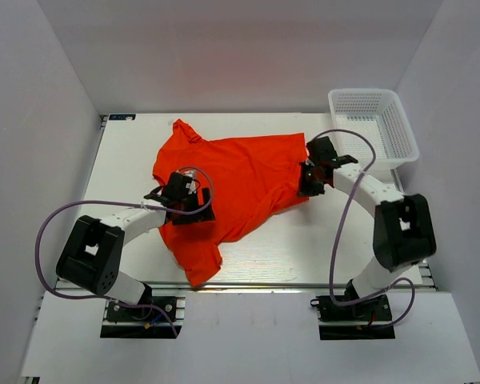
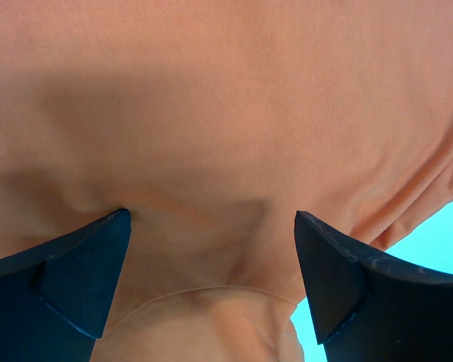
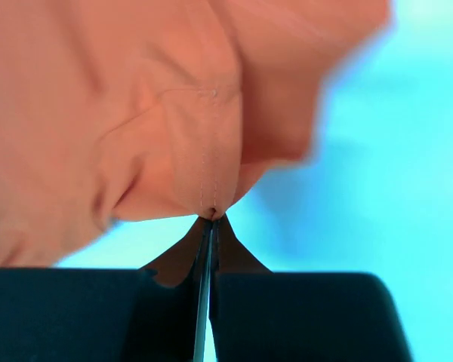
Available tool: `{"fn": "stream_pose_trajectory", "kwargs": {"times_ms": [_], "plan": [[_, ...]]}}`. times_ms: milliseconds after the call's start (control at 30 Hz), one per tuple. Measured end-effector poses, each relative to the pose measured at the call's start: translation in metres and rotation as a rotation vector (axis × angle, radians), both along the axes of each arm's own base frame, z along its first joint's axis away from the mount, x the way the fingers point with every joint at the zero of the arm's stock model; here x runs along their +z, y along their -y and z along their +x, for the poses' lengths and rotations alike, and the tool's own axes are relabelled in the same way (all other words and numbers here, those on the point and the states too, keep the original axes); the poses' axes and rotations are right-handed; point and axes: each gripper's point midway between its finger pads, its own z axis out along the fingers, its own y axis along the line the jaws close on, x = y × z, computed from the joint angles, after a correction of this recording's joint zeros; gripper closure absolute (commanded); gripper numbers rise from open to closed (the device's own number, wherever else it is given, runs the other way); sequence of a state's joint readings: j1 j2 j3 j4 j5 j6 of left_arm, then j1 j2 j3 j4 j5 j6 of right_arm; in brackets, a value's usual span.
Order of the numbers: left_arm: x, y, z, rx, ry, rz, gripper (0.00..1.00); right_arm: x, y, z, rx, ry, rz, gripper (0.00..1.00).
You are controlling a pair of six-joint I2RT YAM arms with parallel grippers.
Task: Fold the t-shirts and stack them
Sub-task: Flatten out the tshirt
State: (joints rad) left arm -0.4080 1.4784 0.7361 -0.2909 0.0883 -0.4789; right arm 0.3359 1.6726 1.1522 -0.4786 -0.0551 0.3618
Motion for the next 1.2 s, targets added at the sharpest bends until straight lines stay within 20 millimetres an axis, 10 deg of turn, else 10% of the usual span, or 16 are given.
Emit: {"fn": "stream_pose_trajectory", "kwargs": {"times_ms": [400, 433, 500, 567, 767, 1000, 1200], "plan": [[-0.001, -0.006, -0.002, 0.03, 0.009, 0.013, 0.0, -0.05, 0.12, -0.164, -0.334, -0.429, -0.382, 1.0], [-0.001, -0.006, -0.002, 0.031, 0.007, 0.012, 0.0, -0.052, 0.124, -0.175, -0.361, -0.46, -0.395, 0.9], [-0.001, -0.005, -0.003, 0.03, 0.005, 0.008, 0.0, -0.056, 0.13, -0.187, -0.398, -0.488, -0.406, 0.31], [-0.001, -0.006, -0.003, 0.032, 0.004, 0.012, 0.0, -0.056, 0.139, -0.193, -0.408, -0.503, -0.441, 0.25], [0.0, -0.007, -0.003, 0.024, 0.005, 0.013, 0.0, -0.04, 0.147, -0.183, -0.424, -0.436, -0.449, 0.24], [0.002, -0.005, -0.015, -0.043, -0.004, -0.003, 0.0, -0.001, 0.126, -0.129, -0.358, -0.151, -0.281, 0.24], [0.006, -0.002, -0.017, -0.07, 0.004, -0.017, 0.0, -0.007, 0.098, -0.084, -0.275, -0.069, -0.161, 0.22]]}}
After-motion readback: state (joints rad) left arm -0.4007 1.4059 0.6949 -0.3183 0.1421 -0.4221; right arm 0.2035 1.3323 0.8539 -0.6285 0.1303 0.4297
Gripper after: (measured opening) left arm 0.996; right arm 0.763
